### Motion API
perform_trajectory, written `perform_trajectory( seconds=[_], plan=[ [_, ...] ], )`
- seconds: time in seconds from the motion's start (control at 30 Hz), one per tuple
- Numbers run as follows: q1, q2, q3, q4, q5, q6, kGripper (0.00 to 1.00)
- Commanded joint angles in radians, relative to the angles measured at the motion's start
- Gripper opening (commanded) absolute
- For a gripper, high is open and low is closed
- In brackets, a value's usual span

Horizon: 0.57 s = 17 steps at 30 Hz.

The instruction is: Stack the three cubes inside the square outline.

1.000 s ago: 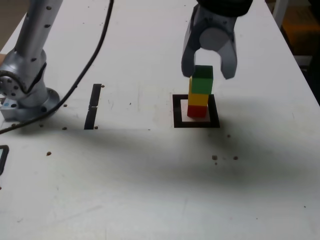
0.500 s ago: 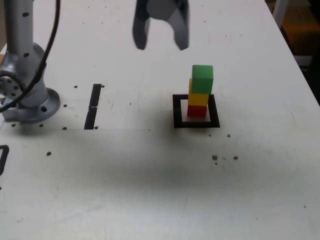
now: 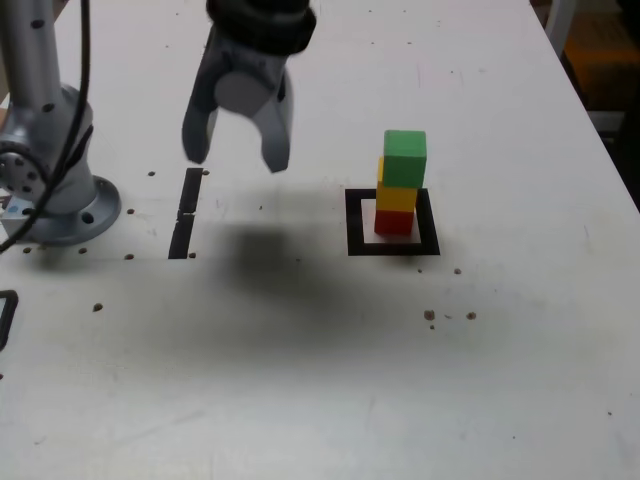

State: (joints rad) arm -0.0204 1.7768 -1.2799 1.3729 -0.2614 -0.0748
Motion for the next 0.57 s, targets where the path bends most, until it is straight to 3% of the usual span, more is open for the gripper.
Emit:
perform_trajectory(
  seconds=[0.0,0.2,0.53],
  plan=[
    [0.001,0.000,0.072,-0.052,-0.022,0.005,0.65],
    [0.002,0.008,0.252,-0.227,-0.063,0.020,0.67],
    [0.002,0.013,0.291,-0.305,-0.080,0.055,0.67]
  ],
)
